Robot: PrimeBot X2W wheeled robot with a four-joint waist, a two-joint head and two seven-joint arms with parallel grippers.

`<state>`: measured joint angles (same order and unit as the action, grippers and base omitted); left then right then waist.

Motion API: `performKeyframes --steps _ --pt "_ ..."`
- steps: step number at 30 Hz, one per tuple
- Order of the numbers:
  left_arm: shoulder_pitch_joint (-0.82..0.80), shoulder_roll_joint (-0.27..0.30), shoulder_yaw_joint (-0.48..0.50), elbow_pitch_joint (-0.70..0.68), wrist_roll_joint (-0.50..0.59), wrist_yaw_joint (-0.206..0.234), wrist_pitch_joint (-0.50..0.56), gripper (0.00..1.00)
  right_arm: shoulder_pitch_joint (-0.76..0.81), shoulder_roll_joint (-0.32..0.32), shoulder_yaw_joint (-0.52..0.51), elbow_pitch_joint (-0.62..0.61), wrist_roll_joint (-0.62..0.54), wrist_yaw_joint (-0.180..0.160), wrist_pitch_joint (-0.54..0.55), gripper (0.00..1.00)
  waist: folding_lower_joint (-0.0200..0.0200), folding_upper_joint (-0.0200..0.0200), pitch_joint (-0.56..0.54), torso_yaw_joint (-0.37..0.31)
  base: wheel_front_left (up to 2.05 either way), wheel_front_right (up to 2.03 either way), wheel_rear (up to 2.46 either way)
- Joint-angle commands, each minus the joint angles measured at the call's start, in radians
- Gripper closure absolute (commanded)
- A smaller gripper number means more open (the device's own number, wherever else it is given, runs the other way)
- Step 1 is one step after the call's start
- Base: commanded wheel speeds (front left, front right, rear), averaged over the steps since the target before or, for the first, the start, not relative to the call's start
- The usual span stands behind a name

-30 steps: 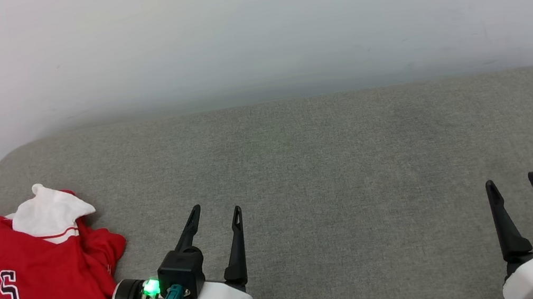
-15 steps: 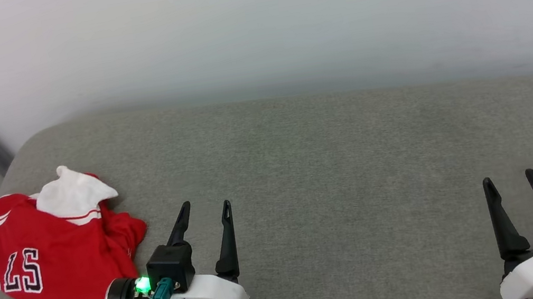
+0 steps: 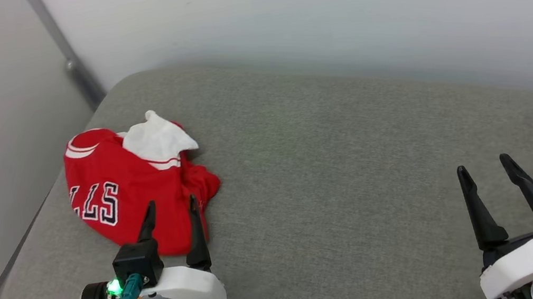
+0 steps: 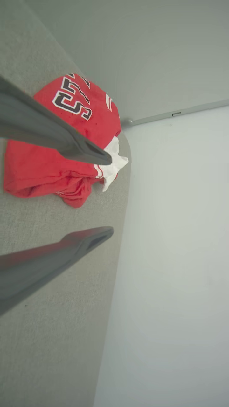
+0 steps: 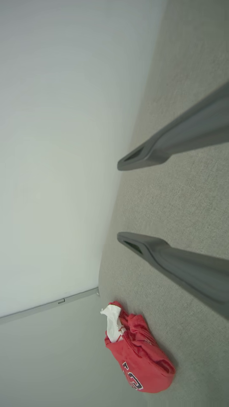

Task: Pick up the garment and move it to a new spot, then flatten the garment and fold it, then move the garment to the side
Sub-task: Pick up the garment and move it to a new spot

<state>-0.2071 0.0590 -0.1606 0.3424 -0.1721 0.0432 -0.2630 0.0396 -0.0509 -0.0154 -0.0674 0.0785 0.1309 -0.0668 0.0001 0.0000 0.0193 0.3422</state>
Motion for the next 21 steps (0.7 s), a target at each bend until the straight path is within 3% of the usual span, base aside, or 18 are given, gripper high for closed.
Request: performKeyframes --steps 1,7,21 --pt "0.004 0.001 0.01 -0.001 -0.004 0.006 -0.003 0.0 -0.023 0.001 0.007 -0.008 -0.006 0.0 0.001 0.0 -0.0001 0.0 0.019 0.064 0.0 0.0 0.0" --pt "0.0 -0.001 0.029 -0.006 -0.008 0.009 -0.003 0.0 -0.023 0.001 0.024 -0.012 -0.007 0.0 0.002 0.0 -0.0001 0.0 0.027 0.122 0.0 0.0 0.0" --pt "-0.032 -0.005 0.037 0.005 -0.008 0.005 -0.003 0.0 -0.038 0.001 0.033 -0.003 -0.008 0.0 0.003 0.0 -0.0001 0.0 0.037 0.139 0.0 0.0 0.0"
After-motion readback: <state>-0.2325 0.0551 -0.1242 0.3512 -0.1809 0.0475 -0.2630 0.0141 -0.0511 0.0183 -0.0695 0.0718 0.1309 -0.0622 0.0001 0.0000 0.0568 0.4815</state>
